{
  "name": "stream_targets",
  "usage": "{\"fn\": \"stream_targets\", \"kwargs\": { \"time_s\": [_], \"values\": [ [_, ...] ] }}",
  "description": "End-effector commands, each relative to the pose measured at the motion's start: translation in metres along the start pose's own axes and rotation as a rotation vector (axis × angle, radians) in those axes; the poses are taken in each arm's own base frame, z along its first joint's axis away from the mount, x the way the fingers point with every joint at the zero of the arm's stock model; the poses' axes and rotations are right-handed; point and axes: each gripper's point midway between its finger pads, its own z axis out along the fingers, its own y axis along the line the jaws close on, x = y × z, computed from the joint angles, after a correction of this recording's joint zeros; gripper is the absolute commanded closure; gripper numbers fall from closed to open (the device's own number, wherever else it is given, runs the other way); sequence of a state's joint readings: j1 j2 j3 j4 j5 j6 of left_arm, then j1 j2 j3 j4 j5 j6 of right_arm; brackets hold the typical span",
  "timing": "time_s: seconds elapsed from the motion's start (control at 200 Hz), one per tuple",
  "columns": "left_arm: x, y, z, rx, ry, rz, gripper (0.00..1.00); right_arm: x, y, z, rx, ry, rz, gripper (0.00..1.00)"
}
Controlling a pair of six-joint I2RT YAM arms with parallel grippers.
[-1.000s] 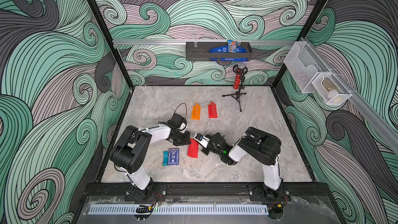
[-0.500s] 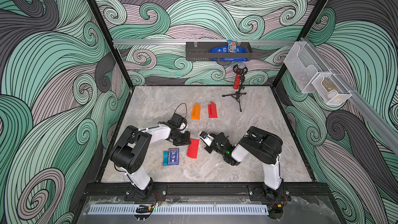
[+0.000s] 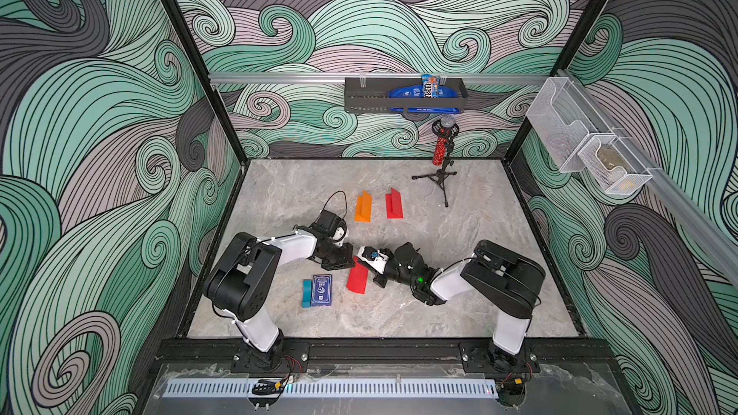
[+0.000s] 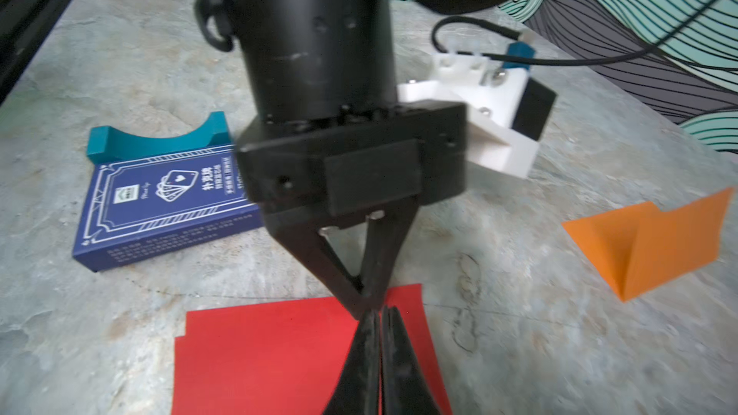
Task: Fold the square paper along the opposite sides
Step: Smooth out the paper at the center of the board.
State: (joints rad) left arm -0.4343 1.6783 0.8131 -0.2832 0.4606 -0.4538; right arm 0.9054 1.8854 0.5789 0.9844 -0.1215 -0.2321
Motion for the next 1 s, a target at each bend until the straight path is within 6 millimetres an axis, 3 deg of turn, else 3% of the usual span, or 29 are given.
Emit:
{"fn": "stream_targets", "kwargs": {
  "time_s": [0.0,0.13,0.245,0.991],
  "values": [
    [0.007,0.011,0.009,-0.025,0.026,-0.001,1.00,0.035,0.018,0.007,-0.072,0.088,-0.002,0.92],
    [0.012,0.028,0.017,-0.086,0.064,-0.037,1.00,0.070,0.028,0.007,-0.092,0.214,-0.010,0.92],
    [0.013,0.039,0.018,-0.110,0.073,-0.066,1.00,0.089,0.038,-0.003,-0.098,0.288,-0.037,0.93],
    [0.007,0.047,0.012,-0.128,0.054,-0.076,1.00,0.139,0.092,-0.045,-0.149,0.450,-0.054,0.94]
  ]
}}
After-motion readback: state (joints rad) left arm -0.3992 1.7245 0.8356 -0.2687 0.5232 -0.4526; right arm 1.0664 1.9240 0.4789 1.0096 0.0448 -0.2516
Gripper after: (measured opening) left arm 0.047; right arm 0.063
